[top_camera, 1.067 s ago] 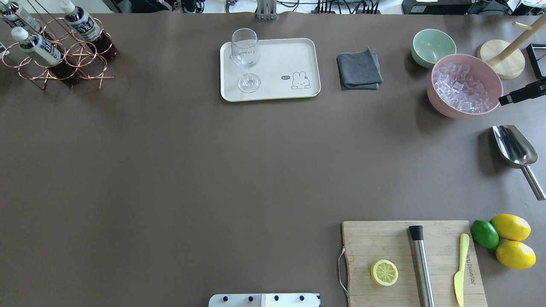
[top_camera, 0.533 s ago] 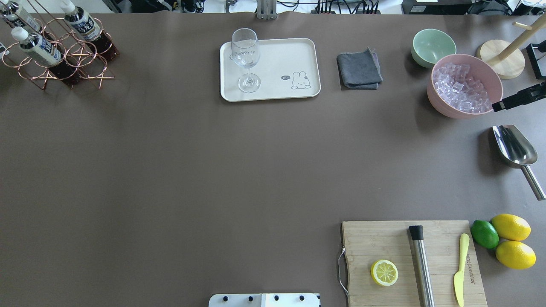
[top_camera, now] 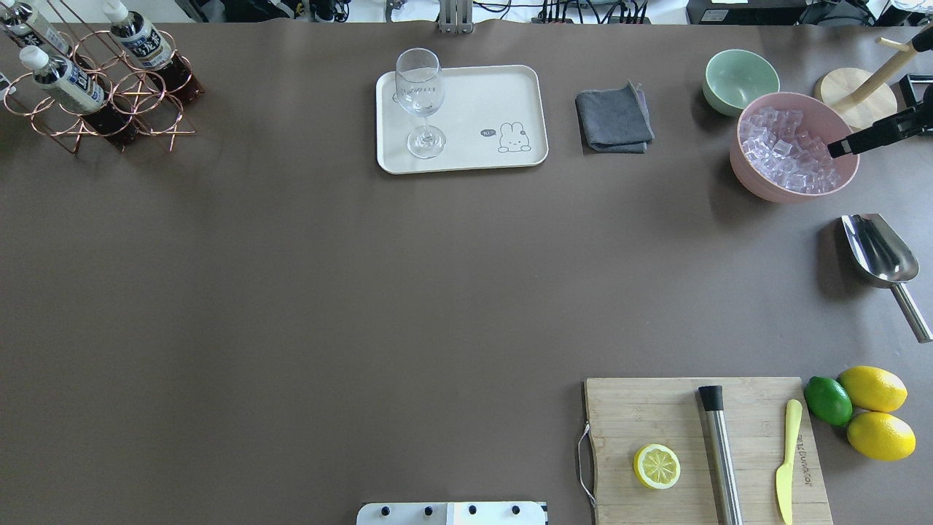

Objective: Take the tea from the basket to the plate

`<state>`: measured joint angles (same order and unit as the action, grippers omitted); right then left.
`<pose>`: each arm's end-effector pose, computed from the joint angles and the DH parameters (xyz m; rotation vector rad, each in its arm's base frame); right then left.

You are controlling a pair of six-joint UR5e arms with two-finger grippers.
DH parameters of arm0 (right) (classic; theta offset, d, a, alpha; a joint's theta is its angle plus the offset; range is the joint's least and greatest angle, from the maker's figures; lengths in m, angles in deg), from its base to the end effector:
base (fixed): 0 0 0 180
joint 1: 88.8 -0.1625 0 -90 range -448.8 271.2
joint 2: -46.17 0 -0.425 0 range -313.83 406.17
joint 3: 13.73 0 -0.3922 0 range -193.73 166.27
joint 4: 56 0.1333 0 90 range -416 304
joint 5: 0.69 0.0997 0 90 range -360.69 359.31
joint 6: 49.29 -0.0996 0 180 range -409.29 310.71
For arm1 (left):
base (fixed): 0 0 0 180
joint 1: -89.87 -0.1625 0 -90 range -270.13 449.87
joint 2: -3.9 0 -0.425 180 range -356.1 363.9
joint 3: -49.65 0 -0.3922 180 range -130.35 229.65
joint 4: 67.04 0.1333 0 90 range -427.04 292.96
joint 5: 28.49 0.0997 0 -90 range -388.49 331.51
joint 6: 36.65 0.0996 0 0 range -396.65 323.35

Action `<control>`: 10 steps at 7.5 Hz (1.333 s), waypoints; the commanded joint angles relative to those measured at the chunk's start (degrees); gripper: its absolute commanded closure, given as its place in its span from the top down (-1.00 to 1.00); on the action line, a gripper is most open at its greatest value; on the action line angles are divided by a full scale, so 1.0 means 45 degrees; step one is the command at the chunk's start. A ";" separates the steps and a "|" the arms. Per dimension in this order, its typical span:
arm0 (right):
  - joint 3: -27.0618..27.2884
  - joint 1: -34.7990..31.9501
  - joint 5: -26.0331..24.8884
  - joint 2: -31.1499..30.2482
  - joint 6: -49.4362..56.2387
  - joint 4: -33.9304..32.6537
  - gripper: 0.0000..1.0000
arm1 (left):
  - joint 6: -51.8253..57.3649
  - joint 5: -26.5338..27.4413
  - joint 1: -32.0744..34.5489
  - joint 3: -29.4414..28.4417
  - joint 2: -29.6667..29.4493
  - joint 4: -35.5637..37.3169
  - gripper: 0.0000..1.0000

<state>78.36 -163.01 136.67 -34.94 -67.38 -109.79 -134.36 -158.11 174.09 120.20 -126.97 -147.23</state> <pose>-0.0968 -0.5629 0.4804 0.5142 -0.9693 -0.3039 0.0067 -0.7595 0.3957 -0.4630 0.6376 -1.4599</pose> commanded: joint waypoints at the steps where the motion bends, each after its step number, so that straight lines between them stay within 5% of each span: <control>1: 0.0317 0.1175 -0.0075 0.0056 -0.0024 -0.0058 0.99 | -0.0805 -0.0004 -0.0238 -0.0207 0.0351 -0.0929 0.94; 5: 0.0995 0.0925 0.0061 0.0055 -0.0024 0.0155 1.00 | -0.1117 -0.0023 -0.0356 -0.0404 0.0216 -0.1380 0.90; 8: 0.1156 0.1199 0.0002 0.0290 -0.0043 0.2842 1.00 | -0.2110 -0.0043 -0.0356 -0.0384 0.0274 -0.1906 0.55; 10: 0.1176 0.1334 0.0081 0.0271 -0.0043 0.3204 1.00 | -0.2268 -0.0043 -0.0356 -0.0384 0.0333 -0.2043 0.34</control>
<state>83.52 -157.62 136.87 -33.73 -67.60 -97.49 -143.54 -158.29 172.49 118.45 -125.66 -155.77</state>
